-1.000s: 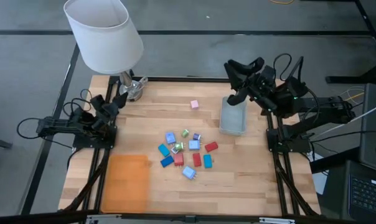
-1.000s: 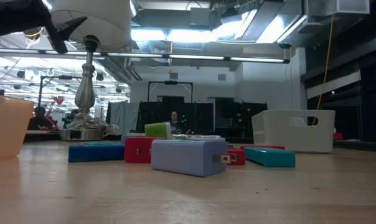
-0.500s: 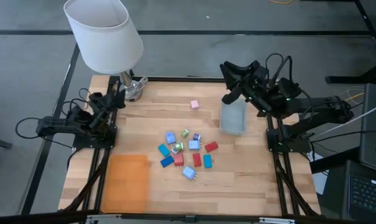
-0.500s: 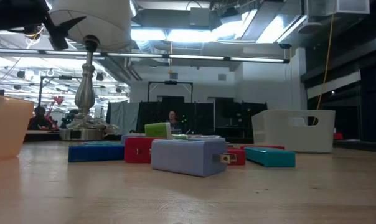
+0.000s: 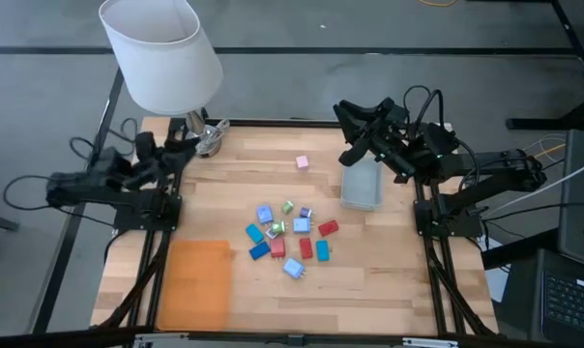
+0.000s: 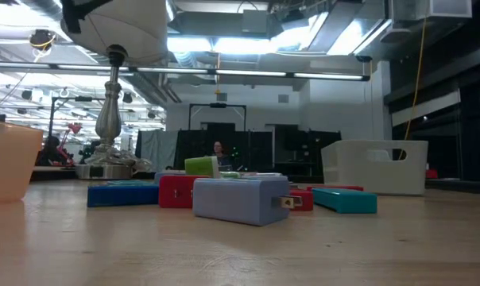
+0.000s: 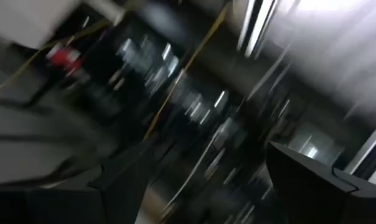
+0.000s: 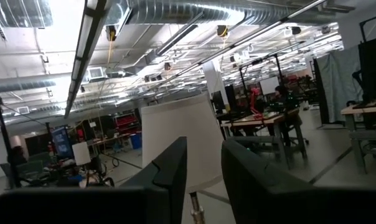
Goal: Pick & Place Office items
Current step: Put the top left light blue charger adapter into the orange bin
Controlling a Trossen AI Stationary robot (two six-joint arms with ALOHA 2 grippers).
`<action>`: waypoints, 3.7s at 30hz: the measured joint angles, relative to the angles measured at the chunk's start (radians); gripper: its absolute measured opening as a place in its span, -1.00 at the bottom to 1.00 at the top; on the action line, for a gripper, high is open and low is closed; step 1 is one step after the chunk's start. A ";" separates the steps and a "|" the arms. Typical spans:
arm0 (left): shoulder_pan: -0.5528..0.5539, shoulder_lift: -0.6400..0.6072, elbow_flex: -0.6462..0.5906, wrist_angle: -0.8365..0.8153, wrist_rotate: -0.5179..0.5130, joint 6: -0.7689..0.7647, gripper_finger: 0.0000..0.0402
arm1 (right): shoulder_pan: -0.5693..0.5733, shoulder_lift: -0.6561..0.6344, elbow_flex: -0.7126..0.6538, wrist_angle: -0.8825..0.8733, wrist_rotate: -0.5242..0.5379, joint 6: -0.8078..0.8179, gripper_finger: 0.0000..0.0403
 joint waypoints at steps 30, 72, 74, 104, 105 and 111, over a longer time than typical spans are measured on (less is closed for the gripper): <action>0.001 0.935 0.578 -0.783 0.188 0.851 0.52 | 0.002 -0.003 0.001 -0.180 -0.115 0.077 -0.50; 0.037 1.350 0.578 -0.772 0.337 1.159 0.52 | -0.034 0.223 0.108 -0.957 -0.483 0.296 -0.50; 0.037 1.381 0.578 -0.744 0.350 1.195 0.52 | -0.035 0.223 0.108 -0.956 -0.487 0.288 -0.50; 0.031 1.661 0.585 -0.650 0.439 1.226 0.29 | -0.108 0.223 0.108 -0.882 -0.535 0.278 -0.50; 0.031 1.658 0.585 -0.656 0.434 1.203 0.19 | -0.112 0.223 0.108 -0.882 -0.534 0.271 -0.50; 0.095 1.615 0.604 -0.766 0.506 1.047 0.06 | -0.146 0.223 0.108 -0.770 -0.516 0.228 -0.50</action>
